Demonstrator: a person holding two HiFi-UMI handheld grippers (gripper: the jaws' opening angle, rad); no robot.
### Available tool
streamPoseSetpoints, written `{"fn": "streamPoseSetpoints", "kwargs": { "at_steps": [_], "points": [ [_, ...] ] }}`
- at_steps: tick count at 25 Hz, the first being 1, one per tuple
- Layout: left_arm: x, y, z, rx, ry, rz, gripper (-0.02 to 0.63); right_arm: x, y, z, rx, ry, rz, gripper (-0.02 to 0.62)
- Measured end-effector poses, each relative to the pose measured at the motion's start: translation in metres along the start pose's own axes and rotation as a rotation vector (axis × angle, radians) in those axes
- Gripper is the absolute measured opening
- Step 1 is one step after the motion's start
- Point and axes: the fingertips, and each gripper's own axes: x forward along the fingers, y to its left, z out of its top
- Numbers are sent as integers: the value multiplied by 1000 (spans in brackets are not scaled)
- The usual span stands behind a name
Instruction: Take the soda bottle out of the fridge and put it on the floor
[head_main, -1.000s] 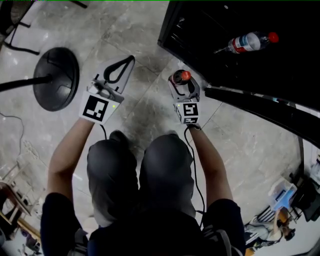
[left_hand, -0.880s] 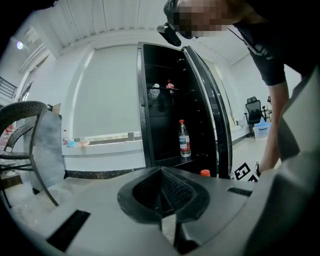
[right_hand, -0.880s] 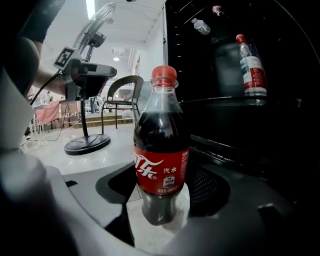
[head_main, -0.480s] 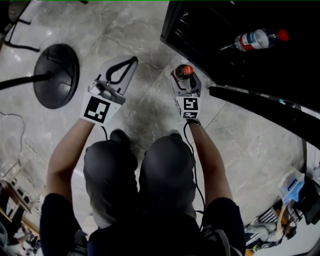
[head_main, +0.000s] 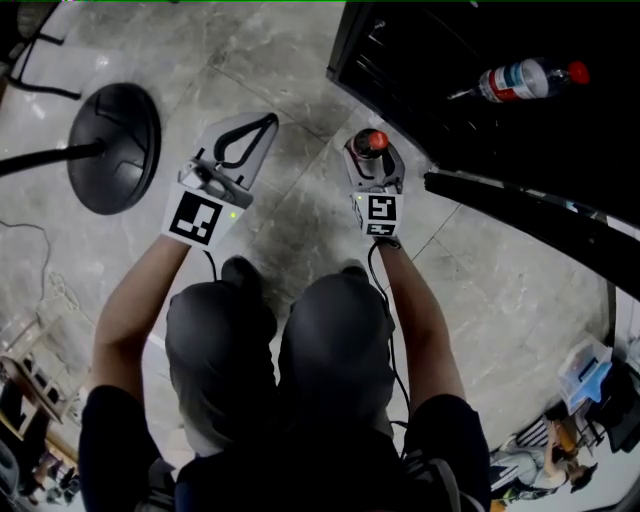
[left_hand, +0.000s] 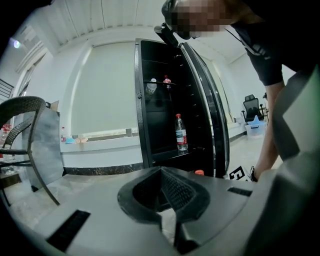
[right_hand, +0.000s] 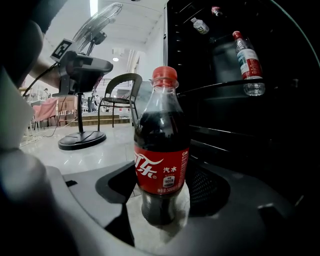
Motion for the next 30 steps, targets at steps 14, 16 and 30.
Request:
{"fn": "streamPoseSetpoints", "kwargs": {
  "at_steps": [14, 16, 30],
  "points": [
    [13, -15, -5, 13, -5, -28, 23, -9, 5, -6, -94, -45, 21, 324],
    [14, -17, -8, 16, -1, -31, 23, -8, 6, -5, -98, -46, 24, 325],
    [14, -21, -15, 39, 3, -57, 23, -17, 7, -10, -89, -16, 21, 328]
  ]
}}
